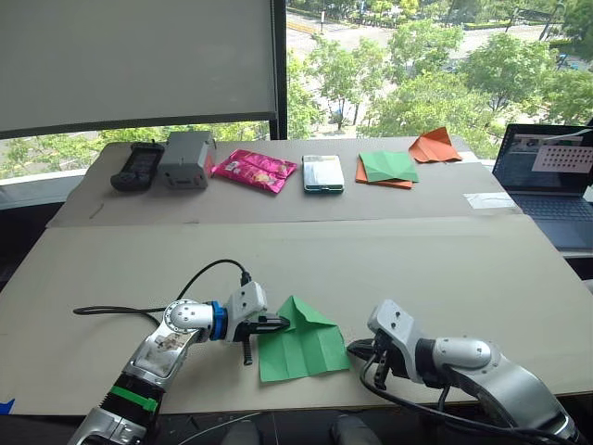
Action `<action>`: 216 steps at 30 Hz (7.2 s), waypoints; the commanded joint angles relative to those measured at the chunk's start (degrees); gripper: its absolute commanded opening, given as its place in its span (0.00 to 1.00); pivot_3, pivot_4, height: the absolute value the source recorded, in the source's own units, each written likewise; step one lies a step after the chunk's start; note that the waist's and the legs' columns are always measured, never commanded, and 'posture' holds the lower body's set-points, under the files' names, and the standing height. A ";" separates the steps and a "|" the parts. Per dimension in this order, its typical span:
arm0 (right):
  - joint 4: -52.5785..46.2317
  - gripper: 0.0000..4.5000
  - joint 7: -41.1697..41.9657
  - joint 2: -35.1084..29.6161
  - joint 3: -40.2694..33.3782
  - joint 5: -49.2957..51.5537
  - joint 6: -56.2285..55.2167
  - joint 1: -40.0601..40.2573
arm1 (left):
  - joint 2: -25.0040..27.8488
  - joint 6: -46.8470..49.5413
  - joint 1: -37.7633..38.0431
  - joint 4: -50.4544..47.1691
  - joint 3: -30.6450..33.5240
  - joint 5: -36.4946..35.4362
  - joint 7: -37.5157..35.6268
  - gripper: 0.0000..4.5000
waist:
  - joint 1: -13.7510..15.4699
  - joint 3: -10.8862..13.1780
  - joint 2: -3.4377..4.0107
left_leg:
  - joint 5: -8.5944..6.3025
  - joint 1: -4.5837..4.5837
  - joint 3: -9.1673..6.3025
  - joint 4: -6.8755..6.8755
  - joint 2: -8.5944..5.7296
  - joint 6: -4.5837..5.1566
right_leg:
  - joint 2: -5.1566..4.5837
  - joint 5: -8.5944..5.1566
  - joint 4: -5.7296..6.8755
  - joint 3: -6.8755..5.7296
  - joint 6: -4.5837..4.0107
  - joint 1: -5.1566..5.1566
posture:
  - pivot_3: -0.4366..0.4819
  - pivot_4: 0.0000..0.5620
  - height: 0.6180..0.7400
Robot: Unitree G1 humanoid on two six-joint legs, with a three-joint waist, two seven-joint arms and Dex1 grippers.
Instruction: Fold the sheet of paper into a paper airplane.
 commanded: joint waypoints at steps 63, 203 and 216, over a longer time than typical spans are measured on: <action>16.96 0.00 -17.24 24.21 10.00 -14.13 -31.47 -0.65 | 2.37 -1.21 -5.50 8.20 -1.86 4.17 -4.33 0.01 | -0.29 -0.34 0.08 | -0.03 0.09 0.06 -0.16 0.08 -0.04 | -0.11 0.01 0.06 -0.21 0.00 -0.04 | 0.48 0.27 1.00; 25.75 0.00 3.93 13.64 31.26 -25.75 -15.75 -13.36 | 10.78 1.80 3.85 -2.51 -0.53 3.32 -5.19 0.01 | -1.57 -1.25 0.39 | -0.31 0.25 0.02 0.05 0.13 -0.15 | -0.05 -0.09 0.15 -0.21 -0.04 0.04 | 0.48 0.27 1.00; 21.80 0.00 4.38 15.20 21.06 -21.50 -17.66 -16.03 | 10.68 1.28 3.26 -1.61 -0.97 3.52 -5.39 0.01 | -1.55 -1.03 0.26 | -0.32 0.22 0.02 0.06 0.13 -0.17 | -0.05 -0.12 0.14 -0.21 -0.03 -0.02 | 0.48 0.27 1.00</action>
